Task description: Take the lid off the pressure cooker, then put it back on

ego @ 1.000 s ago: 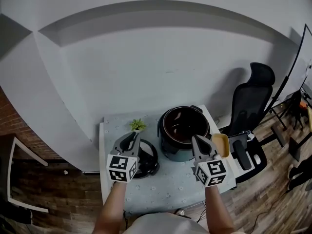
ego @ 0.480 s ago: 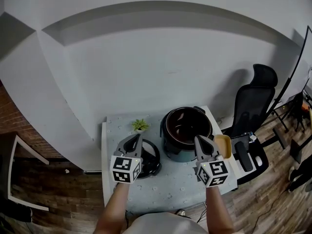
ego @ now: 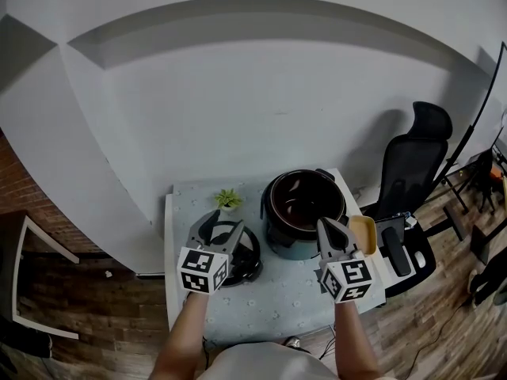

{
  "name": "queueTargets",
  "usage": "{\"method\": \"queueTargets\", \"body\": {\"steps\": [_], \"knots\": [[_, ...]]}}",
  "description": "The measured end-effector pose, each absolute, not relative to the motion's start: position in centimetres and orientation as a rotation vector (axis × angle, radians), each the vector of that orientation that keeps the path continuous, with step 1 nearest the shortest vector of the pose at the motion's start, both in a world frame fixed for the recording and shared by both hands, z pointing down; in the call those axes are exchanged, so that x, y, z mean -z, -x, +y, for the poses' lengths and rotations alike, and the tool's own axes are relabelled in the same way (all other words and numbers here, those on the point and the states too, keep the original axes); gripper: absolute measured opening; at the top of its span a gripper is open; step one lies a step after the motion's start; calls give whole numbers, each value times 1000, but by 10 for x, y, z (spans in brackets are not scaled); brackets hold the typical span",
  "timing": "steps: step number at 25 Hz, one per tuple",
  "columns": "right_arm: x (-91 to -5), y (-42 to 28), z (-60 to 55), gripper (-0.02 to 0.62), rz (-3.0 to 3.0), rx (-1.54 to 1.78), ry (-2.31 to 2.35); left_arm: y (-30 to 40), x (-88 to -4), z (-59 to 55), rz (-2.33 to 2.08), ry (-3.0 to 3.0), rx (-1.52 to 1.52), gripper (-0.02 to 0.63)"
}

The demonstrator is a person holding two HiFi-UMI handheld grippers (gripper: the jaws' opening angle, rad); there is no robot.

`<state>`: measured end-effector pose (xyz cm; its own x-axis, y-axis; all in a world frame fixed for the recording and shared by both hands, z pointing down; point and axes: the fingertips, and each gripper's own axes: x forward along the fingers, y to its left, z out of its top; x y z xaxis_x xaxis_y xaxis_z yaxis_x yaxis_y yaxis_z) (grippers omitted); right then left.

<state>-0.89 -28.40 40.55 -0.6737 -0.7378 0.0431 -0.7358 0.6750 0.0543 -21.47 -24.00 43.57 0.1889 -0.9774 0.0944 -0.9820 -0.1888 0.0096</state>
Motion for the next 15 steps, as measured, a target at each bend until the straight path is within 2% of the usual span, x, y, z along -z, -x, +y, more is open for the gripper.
{"method": "queueTargets", "body": {"steps": [7, 15], "knots": [[-409, 5, -282, 0, -2810, 42, -1246, 206, -446, -242, -1901, -2413, -156, 345], [-415, -3, -282, 0, -2787, 24, -1265, 218, -483, -252, -1851, -2375, -286, 347]]}}
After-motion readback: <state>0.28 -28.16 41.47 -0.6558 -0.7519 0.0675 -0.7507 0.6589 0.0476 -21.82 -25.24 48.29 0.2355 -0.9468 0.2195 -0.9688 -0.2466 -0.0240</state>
